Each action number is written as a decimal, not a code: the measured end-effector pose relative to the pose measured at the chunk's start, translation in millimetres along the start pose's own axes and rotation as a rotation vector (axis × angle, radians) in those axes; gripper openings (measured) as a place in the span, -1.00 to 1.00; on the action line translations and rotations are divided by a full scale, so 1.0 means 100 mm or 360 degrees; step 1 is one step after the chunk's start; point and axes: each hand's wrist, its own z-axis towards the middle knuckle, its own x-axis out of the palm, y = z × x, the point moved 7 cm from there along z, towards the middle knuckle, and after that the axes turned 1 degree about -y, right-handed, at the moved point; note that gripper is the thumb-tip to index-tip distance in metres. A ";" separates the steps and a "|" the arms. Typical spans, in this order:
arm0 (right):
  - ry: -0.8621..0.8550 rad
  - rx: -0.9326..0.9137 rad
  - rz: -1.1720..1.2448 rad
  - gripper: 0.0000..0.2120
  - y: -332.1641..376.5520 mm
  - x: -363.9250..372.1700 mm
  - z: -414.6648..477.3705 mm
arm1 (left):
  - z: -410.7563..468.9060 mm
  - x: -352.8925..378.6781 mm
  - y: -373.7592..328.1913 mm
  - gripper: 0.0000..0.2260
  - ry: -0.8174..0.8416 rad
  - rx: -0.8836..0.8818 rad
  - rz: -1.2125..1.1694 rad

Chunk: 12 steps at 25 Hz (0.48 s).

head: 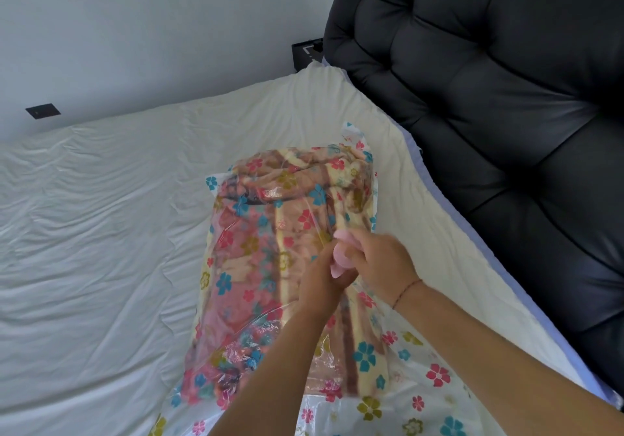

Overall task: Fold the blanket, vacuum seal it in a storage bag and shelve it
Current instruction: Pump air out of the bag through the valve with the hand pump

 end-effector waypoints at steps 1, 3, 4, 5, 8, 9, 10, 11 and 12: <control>-0.0248 -0.0090 0.0081 -0.70 0.09 -0.28 0.05 | 0.03 -0.01 0.01 -0.70 -0.0007 -0.0012 -0.0017; -0.0789 -0.0345 0.0202 -0.64 0.30 -0.82 0.02 | 0.08 -0.01 0.05 -0.59 0.0009 -0.0022 -0.0021; -0.0891 -0.0423 0.0266 -0.63 0.34 -0.93 -0.01 | 0.08 -0.01 0.06 -0.57 0.0013 -0.0031 -0.0016; -0.0839 -0.0402 0.0274 -0.62 0.35 -0.87 -0.04 | 0.07 -0.01 0.07 -0.58 0.0008 -0.0045 -0.0012; -0.0020 -0.0011 -0.0059 -0.66 0.07 0.02 -0.07 | -0.01 0.03 0.06 -0.73 0.0017 -0.0035 0.0004; 0.0149 0.0062 -0.0112 -0.67 0.01 0.11 -0.07 | -0.02 0.03 0.04 -0.75 0.0012 -0.0017 0.0008; 0.0114 0.0051 -0.0070 -0.67 0.01 0.03 -0.02 | -0.01 0.01 0.02 -0.72 0.0004 -0.0025 0.0009; -0.0064 -0.0011 -0.0008 -0.66 0.09 -0.20 0.04 | 0.02 0.00 0.03 -0.68 -0.0003 -0.0037 -0.0012; -0.0353 -0.0154 0.0087 -0.63 0.23 -0.50 0.06 | 0.05 -0.01 0.06 -0.62 0.0007 -0.0052 -0.0032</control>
